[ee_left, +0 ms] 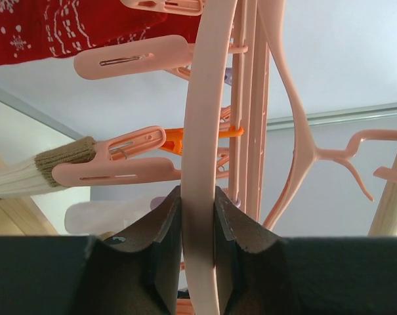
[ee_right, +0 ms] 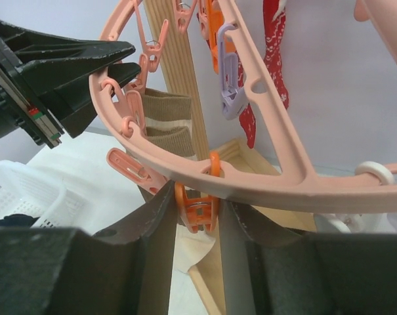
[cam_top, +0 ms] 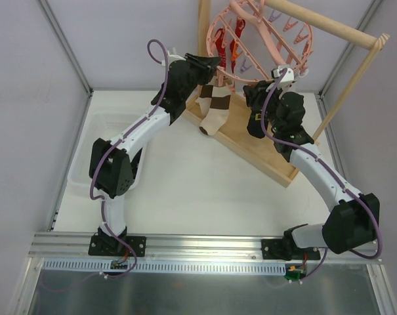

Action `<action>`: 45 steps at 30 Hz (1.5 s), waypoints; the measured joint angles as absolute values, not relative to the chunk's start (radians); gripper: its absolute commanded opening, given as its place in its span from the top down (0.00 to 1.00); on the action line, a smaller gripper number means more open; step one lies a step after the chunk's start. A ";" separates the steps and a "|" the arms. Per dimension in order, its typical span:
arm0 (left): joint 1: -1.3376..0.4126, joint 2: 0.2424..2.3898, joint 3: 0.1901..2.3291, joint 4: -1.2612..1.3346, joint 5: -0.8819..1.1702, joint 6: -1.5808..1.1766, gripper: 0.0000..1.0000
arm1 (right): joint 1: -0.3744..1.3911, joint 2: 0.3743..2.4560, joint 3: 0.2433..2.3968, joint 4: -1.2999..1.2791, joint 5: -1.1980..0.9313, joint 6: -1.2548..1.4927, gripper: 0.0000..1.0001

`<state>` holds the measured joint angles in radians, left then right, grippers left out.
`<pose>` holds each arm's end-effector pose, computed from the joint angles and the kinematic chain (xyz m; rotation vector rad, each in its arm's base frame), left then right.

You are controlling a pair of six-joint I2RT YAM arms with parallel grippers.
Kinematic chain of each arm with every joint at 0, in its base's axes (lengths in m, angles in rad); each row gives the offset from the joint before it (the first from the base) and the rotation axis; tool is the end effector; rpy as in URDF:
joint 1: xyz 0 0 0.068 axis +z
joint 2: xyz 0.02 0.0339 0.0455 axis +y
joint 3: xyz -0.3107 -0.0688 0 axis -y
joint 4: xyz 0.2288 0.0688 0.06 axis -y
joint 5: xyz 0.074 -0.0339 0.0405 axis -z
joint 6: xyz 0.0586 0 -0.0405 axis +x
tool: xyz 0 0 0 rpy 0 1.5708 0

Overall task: Clip the socks to the hanger
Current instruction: Open the clamp at the hanger.

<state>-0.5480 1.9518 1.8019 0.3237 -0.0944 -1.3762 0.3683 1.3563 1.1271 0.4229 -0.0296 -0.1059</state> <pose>0.4306 -0.2563 0.4500 -0.7169 1.4103 -1.5005 0.2983 0.1170 0.4490 -0.3485 1.3366 0.2398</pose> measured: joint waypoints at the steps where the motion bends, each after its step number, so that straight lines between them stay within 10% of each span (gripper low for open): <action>1: -0.549 1.952 1.801 0.323 -0.094 -1.376 0.76 | 0.364 1.356 1.127 0.422 -0.030 -0.093 0.99; 14: -0.549 1.879 1.748 0.322 -0.087 -1.256 0.19 | 0.354 1.374 1.273 0.175 -0.035 0.055 0.99; 25: -0.448 1.628 1.570 0.315 0.048 -1.040 0.05 | 0.353 1.364 1.367 -0.030 -0.030 0.116 0.99; 45: -0.016 1.196 1.002 -0.121 -0.139 -0.584 0.10 | 0.345 1.325 1.390 -0.097 -0.094 0.246 0.99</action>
